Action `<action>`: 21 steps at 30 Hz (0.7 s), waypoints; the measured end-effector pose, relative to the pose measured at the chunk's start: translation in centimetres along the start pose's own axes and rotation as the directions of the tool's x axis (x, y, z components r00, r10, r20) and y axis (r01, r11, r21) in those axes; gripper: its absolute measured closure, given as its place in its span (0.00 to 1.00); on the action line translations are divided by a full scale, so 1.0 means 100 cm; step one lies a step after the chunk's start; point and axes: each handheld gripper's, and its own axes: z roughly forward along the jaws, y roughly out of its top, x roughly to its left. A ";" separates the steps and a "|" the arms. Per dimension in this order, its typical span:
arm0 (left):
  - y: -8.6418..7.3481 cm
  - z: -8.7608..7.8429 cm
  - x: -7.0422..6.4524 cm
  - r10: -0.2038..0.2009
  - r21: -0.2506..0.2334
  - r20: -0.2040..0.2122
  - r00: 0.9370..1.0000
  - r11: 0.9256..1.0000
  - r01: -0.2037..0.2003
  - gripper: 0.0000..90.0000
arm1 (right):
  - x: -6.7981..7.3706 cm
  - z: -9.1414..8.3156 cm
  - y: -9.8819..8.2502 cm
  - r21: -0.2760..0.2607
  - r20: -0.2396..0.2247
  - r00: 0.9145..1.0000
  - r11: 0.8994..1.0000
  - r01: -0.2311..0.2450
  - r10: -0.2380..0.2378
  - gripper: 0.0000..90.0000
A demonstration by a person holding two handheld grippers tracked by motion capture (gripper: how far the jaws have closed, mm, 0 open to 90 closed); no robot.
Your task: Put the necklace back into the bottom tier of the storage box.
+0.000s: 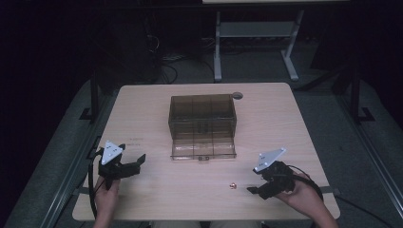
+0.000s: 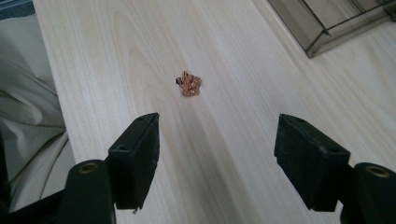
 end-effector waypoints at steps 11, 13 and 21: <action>0.000 0.000 0.001 -0.004 0.000 0.001 1.000 1.000 0.004 0.15 | 0.001 0.011 0.016 0.019 -0.012 0.999 0.999 0.049 -0.048 0.34; 0.000 0.000 0.000 -0.004 -0.001 0.001 1.000 1.000 0.004 0.14 | 0.001 0.013 0.018 0.020 -0.017 0.998 0.998 0.054 -0.054 0.34; 0.000 0.000 0.001 -0.005 0.000 0.001 1.000 1.000 0.005 0.15 | 0.000 0.020 0.025 0.033 -0.023 0.997 0.997 0.068 -0.068 0.35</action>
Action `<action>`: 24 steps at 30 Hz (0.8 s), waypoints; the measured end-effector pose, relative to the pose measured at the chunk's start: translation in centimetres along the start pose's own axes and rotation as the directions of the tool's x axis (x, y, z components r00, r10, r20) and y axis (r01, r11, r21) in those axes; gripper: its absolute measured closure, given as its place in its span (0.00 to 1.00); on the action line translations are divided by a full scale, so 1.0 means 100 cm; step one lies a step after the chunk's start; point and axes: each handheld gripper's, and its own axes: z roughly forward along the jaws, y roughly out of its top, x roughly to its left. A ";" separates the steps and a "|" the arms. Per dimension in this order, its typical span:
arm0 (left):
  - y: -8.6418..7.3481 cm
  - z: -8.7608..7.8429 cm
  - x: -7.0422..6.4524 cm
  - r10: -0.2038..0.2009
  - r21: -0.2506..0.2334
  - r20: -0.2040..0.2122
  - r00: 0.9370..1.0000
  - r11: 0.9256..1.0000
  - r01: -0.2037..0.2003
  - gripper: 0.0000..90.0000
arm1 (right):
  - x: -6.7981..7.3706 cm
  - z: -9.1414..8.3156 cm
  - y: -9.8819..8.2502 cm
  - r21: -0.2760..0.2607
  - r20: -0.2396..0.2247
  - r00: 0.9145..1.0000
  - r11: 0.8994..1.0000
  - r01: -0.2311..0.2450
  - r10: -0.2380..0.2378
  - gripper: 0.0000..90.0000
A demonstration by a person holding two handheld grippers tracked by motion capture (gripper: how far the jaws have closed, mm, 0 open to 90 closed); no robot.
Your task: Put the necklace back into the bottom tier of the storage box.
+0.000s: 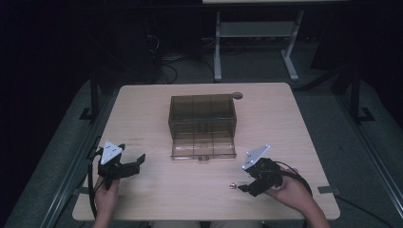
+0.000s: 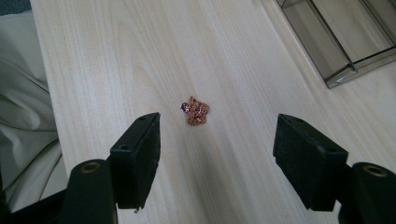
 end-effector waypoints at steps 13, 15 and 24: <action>0.000 0.000 0.000 0.002 -0.001 -0.002 1.000 1.000 -0.002 0.15 | 0.001 0.010 0.009 0.017 -0.018 1.000 1.000 0.017 -0.017 0.36; 0.000 0.000 0.000 -0.001 -0.001 -0.001 1.000 1.000 0.001 0.14 | 0.000 0.012 0.010 0.022 -0.024 1.000 1.000 0.018 -0.017 0.36; 0.000 0.000 0.000 -0.001 -0.001 -0.001 1.000 1.000 0.001 0.14 | 0.001 0.019 0.018 0.045 -0.044 0.999 0.998 0.033 -0.031 0.37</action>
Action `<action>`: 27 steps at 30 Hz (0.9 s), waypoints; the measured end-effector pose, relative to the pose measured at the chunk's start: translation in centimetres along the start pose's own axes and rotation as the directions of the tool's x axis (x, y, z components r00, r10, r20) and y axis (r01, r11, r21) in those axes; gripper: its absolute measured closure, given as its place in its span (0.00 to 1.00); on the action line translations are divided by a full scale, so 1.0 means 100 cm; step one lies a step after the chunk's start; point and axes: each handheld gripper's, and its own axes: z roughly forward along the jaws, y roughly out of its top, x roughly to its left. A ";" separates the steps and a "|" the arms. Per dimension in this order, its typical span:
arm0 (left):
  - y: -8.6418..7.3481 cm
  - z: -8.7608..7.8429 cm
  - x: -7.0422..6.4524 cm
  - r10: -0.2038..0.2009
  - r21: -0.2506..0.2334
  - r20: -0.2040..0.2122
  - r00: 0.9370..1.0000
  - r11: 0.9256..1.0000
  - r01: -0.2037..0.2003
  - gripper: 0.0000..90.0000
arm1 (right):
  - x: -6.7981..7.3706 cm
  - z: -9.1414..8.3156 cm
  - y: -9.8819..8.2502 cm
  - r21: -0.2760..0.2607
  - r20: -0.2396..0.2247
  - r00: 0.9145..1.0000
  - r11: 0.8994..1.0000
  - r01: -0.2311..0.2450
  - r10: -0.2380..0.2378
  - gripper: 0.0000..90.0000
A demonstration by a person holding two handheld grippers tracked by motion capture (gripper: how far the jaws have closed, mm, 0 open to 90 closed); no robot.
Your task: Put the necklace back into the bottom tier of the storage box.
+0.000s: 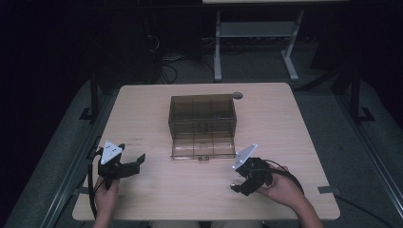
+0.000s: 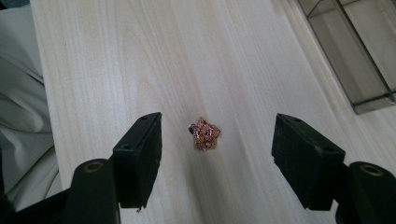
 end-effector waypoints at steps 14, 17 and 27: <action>0.000 0.000 0.001 -0.001 0.000 0.000 1.000 1.000 0.001 0.15 | -0.001 0.012 0.008 0.045 -0.022 1.000 0.999 0.010 -0.009 0.51; 0.000 0.000 0.001 0.000 -0.002 0.000 1.000 1.000 0.000 0.14 | -0.002 0.015 0.009 0.056 -0.022 1.000 0.998 0.005 -0.004 0.54; 0.000 0.000 0.001 0.000 -0.004 0.000 1.000 1.000 0.000 0.15 | -0.001 0.023 0.010 0.093 -0.037 0.999 0.996 0.004 -0.001 0.65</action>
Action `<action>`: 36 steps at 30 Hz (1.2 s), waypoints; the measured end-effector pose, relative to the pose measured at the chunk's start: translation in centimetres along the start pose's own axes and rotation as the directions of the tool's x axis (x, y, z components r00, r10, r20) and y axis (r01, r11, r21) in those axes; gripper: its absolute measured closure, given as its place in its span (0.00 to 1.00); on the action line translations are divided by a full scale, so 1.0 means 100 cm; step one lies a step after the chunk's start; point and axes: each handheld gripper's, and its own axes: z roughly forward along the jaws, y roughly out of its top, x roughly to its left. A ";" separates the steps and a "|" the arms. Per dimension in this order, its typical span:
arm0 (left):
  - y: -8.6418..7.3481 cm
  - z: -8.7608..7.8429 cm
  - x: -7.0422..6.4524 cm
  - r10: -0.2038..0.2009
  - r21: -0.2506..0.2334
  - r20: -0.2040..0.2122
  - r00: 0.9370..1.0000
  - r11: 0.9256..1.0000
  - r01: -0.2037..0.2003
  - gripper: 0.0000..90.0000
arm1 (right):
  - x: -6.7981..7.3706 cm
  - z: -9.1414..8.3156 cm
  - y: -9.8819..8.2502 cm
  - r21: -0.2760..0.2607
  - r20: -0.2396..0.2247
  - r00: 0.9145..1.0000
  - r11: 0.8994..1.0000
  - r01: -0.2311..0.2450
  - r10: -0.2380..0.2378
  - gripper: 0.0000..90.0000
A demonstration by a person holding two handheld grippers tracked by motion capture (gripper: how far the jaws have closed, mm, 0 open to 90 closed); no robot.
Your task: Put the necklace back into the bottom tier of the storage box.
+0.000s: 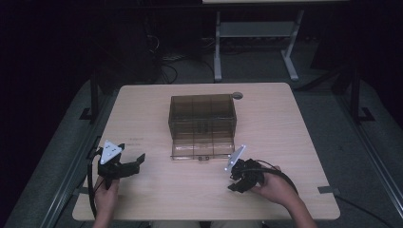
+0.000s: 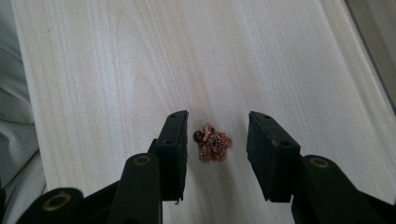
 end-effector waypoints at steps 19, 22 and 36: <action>0.001 -0.001 0.000 0.004 0.000 0.000 1.000 1.000 -0.004 0.15 | 0.002 0.002 -0.001 0.020 0.035 0.999 1.000 -0.004 0.004 0.93; 0.001 -0.001 0.000 0.003 0.000 0.000 1.000 1.000 -0.003 0.14 | 0.001 0.002 -0.002 0.008 0.031 0.999 1.000 -0.010 0.010 0.94; 0.001 -0.002 0.000 0.000 -0.001 0.000 1.000 1.000 0.000 0.14 | 0.003 -0.003 -0.004 -0.021 0.023 1.000 1.000 -0.011 0.012 0.95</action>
